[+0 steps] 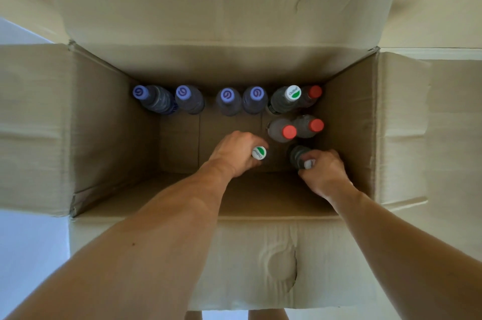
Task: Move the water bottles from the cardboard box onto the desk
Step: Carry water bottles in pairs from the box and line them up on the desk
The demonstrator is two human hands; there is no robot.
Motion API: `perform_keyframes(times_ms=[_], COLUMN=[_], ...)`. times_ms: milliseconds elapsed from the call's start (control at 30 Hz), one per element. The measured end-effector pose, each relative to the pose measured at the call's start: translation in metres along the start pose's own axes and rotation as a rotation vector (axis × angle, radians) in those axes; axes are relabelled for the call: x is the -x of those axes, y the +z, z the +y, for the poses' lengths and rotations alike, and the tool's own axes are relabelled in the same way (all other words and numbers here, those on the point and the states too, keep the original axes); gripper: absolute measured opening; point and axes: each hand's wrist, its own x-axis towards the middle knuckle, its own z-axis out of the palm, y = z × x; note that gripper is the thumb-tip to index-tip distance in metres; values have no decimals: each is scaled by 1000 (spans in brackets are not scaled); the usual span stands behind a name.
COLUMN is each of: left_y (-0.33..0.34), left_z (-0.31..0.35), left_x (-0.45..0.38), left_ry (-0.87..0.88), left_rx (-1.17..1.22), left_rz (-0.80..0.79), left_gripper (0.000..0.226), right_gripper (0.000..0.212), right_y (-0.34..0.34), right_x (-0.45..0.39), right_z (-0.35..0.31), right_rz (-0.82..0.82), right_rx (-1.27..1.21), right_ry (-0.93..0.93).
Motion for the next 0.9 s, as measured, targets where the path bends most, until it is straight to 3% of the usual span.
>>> perform_keyframes(times_ms=[333, 667, 900], left_y=[-42, -38, -27], left_z=[-85, -104, -123], left_x=[36, 35, 19], left_ry=[-191, -136, -179], left_rx=[-68, 6, 31], left_rz=[77, 98, -36], left_gripper=[43, 46, 76], right_gripper=[25, 21, 53], right_y=[35, 72, 86], right_x=[15, 8, -6], right_z=[-49, -108, -100], right_rz=[15, 54, -11], right_rx=[-81, -109, -46], right_ry=[-78, -249, -348])
